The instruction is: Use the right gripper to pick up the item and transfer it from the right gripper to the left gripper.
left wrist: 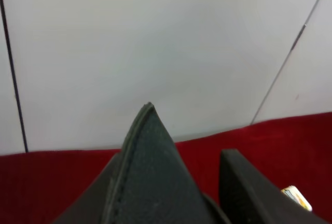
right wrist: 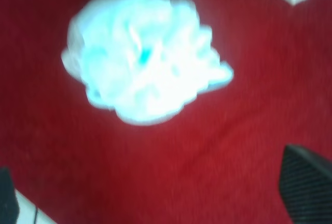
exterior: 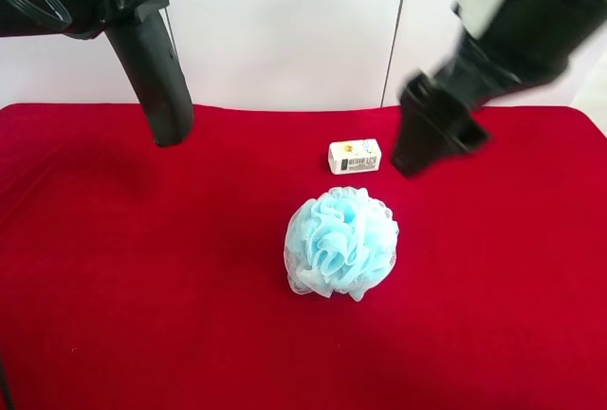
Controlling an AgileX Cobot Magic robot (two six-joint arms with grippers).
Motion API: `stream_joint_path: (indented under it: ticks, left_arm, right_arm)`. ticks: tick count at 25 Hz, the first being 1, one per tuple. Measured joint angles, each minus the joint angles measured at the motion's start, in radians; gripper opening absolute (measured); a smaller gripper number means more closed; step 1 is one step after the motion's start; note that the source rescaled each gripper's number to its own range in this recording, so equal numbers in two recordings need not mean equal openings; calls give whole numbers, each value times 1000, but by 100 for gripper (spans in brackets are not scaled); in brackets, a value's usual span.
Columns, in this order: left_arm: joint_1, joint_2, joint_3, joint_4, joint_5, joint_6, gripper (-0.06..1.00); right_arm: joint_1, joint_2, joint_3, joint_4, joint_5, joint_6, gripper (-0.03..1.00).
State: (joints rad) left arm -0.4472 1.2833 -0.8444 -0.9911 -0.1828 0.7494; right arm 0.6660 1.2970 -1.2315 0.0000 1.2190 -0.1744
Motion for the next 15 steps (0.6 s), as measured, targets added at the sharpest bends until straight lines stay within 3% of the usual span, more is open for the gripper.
stream_joint_path:
  ticks: [9,15]
  left_arm:
    - [0,0,0,1,35,0,0]
    - [0,0,0,1,42,0,0]
  right_arm:
    - [2,-323,297,-52,0,108,100]
    - [2,-642,502,-54,-90,174,100]
